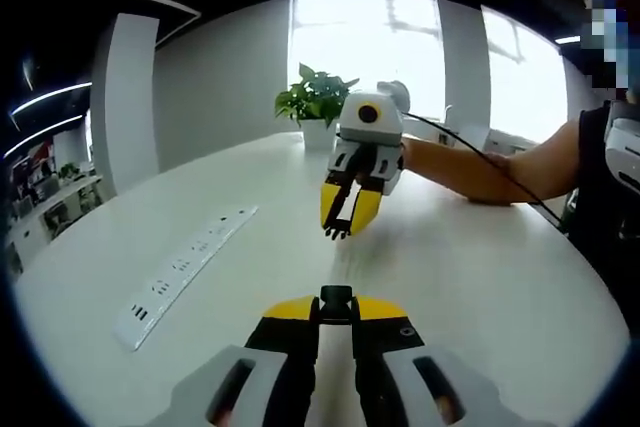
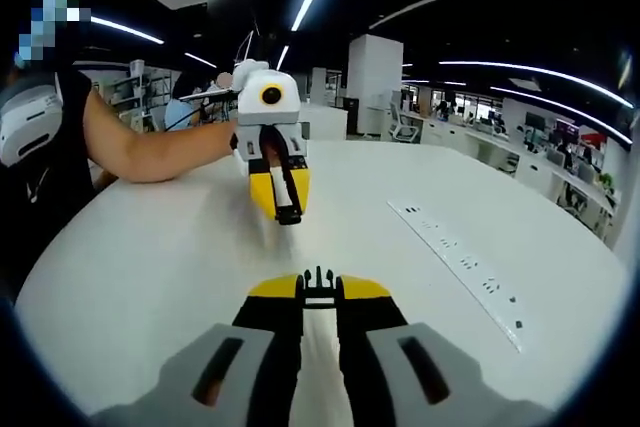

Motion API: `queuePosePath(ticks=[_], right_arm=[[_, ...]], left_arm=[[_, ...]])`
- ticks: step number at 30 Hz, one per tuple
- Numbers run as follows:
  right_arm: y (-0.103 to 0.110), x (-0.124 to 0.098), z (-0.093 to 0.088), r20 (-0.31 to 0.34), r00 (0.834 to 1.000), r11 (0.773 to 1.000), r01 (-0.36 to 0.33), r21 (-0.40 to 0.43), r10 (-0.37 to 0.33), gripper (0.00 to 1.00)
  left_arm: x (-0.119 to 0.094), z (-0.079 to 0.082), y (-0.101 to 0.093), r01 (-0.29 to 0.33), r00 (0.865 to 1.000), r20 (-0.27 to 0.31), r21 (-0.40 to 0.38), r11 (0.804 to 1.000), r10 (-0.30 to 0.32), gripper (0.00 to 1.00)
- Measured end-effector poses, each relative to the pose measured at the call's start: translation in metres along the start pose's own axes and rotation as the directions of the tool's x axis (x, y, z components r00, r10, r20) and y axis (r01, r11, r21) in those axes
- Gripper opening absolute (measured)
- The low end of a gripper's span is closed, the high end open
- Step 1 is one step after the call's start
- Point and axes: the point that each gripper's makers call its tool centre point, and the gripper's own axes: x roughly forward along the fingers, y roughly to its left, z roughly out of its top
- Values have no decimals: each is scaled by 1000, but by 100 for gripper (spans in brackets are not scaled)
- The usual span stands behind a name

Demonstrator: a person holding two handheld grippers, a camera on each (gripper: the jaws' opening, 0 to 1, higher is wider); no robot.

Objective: Snap the two parts of the plastic buckle together until the buckle closes and remains connected.

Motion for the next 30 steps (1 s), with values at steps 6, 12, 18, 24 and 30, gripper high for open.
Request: queuePosePath(ticks=[6, 12, 18, 24, 30], right_arm=[[0, -5, 2, -10, 1000, 1000, 12, -4, -12, 11], [2, -6, 7, -8, 1000, 1000, 15, -10, -15, 11], [6, -6, 8, -8, 1000, 1000, 15, -12, -15, 11], [11, -8, 10, -10, 1000, 1000, 15, -13, -16, 11], [15, -7, 12, -10, 1000, 1000, 14, -15, -15, 11]], left_arm=[[-2, 4, -2, 4, 1000, 6, 5, 1000, -4, 11], [-4, 7, -4, 3, 1000, 9, 8, 1000, -3, 11], [-6, 8, -8, 8, 1000, 3, 12, 1000, -8, 11], [-6, 8, -12, 6, 1000, 4, 16, 1000, -6, 11], [-6, 7, -16, 5, 1000, -1, 24, 1000, -5, 11]])
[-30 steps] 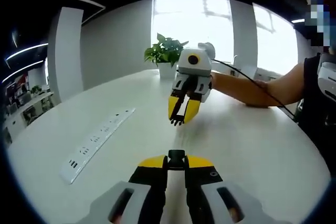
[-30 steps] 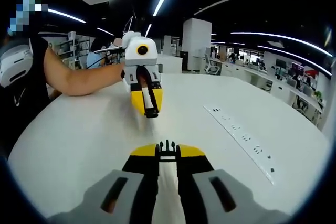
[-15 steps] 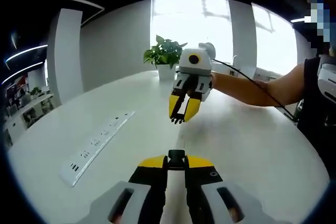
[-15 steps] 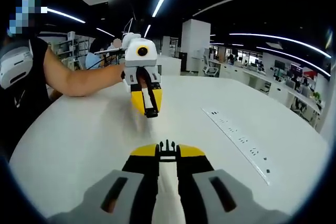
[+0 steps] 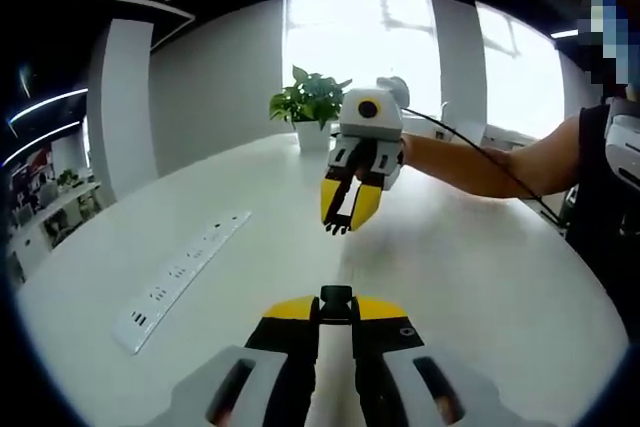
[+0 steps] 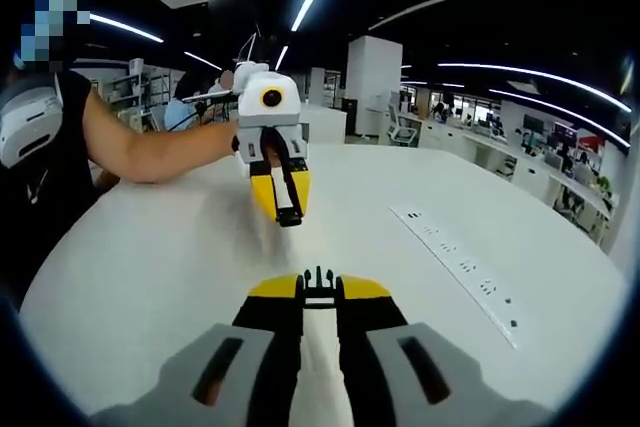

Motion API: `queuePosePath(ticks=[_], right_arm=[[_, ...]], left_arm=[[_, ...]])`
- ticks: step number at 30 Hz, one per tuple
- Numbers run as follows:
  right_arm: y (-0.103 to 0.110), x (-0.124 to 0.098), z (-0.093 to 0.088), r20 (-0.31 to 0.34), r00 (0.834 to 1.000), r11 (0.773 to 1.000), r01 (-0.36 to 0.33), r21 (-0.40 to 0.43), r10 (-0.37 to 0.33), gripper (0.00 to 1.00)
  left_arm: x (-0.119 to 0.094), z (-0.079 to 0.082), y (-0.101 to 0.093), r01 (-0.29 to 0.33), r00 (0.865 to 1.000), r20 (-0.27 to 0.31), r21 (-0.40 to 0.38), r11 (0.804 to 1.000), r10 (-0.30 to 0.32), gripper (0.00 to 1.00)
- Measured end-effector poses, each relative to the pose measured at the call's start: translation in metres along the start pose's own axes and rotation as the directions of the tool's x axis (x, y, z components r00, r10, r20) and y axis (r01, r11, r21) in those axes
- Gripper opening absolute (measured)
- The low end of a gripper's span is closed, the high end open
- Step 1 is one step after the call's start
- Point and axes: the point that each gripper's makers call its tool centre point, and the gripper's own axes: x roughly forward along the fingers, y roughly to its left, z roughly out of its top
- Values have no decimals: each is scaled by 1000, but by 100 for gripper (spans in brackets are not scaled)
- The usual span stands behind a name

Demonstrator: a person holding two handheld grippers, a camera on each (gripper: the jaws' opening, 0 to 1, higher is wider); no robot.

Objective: Snap the two parts of the plastic buckle together until the buckle closes and remains connected.

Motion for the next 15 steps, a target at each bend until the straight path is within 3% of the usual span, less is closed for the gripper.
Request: queuePosePath(ticks=[15], right_arm=[[12, 6, -4, -9, 1000, 1000, -9, 6, 9, 11]], left_arm=[[0, -4, -13, 22, 1000, -1, -10, 1000, -22, 11]])
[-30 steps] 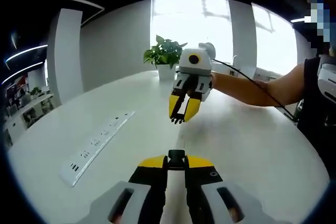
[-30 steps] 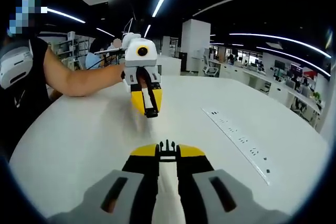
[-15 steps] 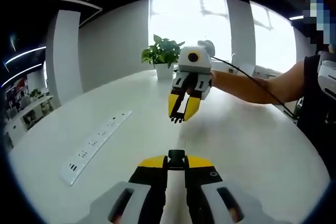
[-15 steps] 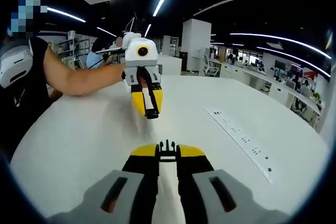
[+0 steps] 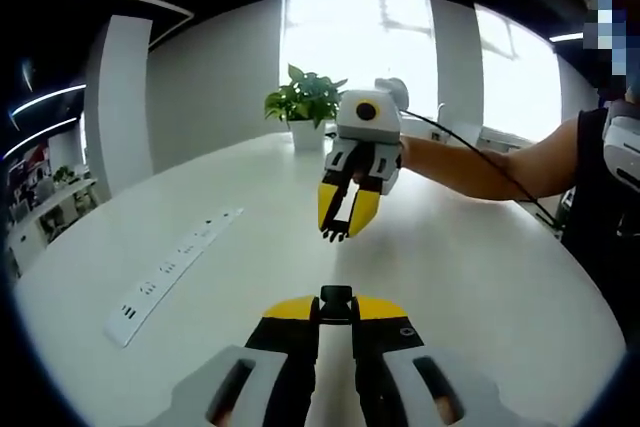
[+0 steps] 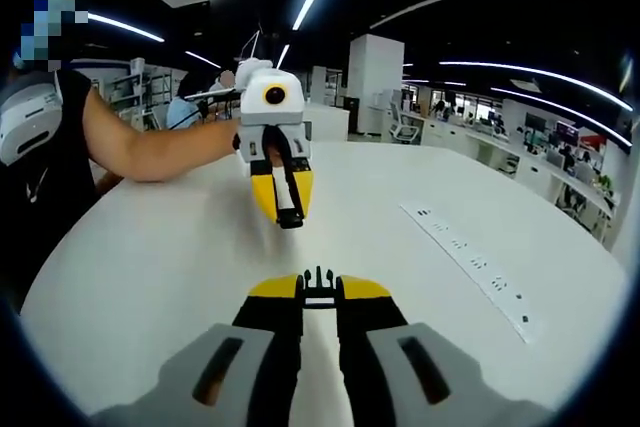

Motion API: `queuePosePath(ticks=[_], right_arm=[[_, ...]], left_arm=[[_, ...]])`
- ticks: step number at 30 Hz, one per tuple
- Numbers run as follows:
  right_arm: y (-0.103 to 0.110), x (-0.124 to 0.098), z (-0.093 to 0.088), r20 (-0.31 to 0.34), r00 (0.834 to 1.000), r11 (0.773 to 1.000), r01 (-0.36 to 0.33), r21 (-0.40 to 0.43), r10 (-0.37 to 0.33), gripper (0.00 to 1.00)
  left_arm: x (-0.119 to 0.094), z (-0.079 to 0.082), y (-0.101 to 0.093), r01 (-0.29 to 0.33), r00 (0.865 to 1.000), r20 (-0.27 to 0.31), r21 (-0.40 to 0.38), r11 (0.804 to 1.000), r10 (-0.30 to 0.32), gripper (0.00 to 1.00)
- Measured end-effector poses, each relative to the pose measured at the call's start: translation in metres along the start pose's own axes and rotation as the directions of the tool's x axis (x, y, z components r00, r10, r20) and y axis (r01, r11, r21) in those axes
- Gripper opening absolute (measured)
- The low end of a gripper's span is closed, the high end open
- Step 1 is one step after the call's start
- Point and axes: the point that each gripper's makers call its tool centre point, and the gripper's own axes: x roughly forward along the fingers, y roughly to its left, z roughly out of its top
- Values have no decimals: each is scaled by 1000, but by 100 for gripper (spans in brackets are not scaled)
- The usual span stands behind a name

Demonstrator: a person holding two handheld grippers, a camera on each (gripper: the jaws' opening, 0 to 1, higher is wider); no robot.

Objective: Snap the two parts of the plastic buckle together until the buckle closes and remains connected.

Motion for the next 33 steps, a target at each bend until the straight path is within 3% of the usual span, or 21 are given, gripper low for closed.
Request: queuePosePath(ticks=[33], right_arm=[[22, 1, -3, -23, 1000, 1000, -21, -3, 21, 11]], left_arm=[[-1, -6, -18, 31, 999, -13, 7, 999, -31, 11]])
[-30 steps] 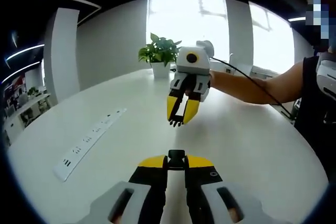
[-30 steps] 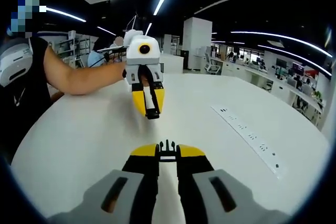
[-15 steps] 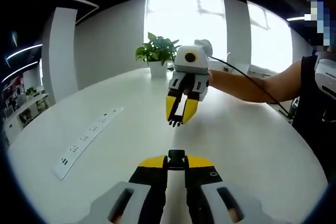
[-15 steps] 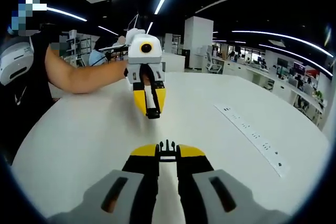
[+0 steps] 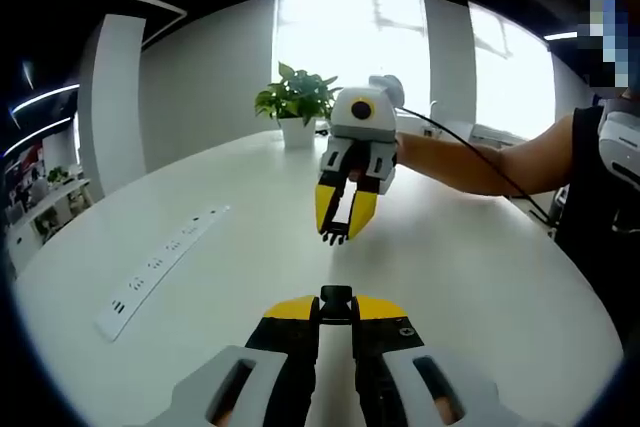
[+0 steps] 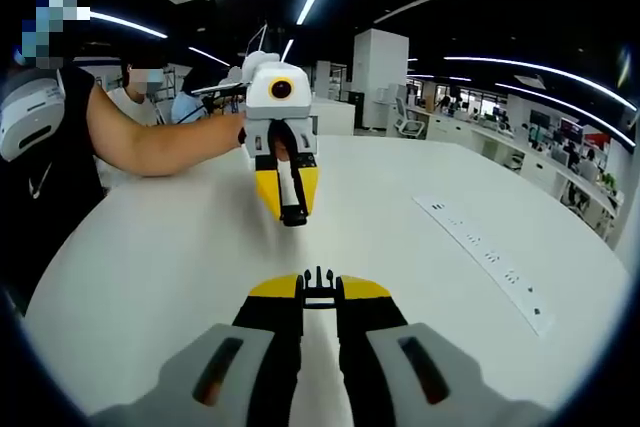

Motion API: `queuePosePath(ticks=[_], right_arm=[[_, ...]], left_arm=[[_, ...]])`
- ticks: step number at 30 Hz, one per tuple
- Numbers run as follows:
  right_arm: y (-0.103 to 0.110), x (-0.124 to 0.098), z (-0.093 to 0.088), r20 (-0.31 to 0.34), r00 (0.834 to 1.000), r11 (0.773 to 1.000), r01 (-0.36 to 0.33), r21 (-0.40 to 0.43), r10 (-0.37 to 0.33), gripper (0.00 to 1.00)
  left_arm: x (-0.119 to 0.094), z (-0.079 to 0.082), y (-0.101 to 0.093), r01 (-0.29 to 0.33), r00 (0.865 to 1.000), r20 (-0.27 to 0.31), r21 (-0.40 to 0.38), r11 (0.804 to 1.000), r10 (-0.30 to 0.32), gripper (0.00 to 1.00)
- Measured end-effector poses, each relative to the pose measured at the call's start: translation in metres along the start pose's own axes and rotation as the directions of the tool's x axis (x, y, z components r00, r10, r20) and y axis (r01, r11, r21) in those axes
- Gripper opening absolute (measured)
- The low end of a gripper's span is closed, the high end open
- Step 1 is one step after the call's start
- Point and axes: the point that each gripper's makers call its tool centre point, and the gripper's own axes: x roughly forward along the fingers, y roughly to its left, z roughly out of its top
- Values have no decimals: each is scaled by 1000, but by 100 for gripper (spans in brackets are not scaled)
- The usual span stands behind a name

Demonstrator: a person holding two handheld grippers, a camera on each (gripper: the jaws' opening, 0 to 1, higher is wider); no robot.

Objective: Snap the two parts of the plastic buckle together until the buckle closes and remains connected.

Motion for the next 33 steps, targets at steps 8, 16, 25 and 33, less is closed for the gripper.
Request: queuePosePath(ticks=[8, 16, 25, 33], right_arm=[[5, 1, -1, -2, 1000, 1000, -3, 1, 3, 11], [8, 2, 0, -3, 1000, 1000, -11, 0, 11, 11], [17, 2, 1, 13, 1000, 1000, -19, 0, 19, 11], [23, 0, 4, 15, 1000, 1000, -20, -8, 20, 11]], left_arm=[[-1, 0, -5, 1, 1000, -1, 2, 1000, -1, 11], [-3, -1, -9, 0, 1000, 1, 8, 1000, 0, 10], [-6, 0, -16, 10, 1000, 5, 20, 1000, -10, 10], [-9, -1, -22, 3, 1000, 2, 22, 1000, -3, 10]])
